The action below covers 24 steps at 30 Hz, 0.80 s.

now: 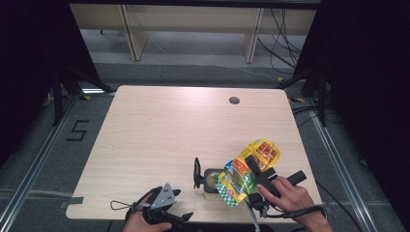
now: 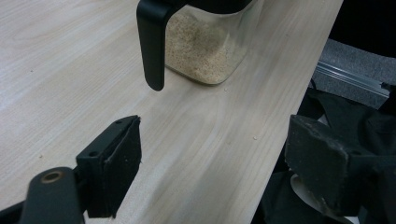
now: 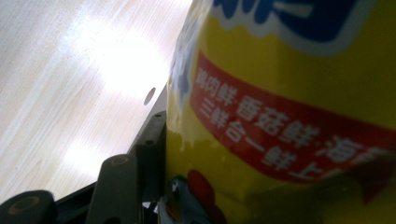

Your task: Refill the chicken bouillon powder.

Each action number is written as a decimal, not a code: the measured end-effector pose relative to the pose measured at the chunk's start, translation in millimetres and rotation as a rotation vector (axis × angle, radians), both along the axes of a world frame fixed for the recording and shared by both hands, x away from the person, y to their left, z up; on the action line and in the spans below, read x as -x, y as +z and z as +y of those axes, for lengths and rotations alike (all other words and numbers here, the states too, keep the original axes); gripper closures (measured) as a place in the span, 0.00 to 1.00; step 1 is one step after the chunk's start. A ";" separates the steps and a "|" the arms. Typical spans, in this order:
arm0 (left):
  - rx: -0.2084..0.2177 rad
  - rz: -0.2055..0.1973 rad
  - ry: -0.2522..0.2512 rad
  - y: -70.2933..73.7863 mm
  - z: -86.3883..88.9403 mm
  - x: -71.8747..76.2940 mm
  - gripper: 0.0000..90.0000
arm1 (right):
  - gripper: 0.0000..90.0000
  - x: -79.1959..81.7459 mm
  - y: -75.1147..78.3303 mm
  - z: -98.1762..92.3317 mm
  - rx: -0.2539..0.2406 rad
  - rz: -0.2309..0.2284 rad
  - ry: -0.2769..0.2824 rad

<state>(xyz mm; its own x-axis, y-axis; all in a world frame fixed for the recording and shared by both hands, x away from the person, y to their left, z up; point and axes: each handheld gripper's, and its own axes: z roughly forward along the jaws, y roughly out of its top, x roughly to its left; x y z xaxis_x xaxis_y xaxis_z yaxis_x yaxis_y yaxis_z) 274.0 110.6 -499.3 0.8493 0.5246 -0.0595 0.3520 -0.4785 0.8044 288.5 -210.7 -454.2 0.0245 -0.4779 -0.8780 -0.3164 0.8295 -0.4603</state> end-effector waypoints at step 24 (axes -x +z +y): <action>-0.007 -0.015 -0.019 0.2 0.1 -1.1 0.20 | 0.52 -0.7 -2.0 0.2 0.029 -0.004 -0.016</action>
<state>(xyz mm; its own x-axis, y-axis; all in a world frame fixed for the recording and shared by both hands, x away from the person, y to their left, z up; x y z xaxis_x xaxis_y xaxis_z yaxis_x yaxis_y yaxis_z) 275.1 110.8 -499.2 0.8597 0.5090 -0.0432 0.3308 -0.4903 0.8064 289.2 -210.6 -456.2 0.0203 -0.5033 -0.8639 -0.3014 0.8208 -0.4853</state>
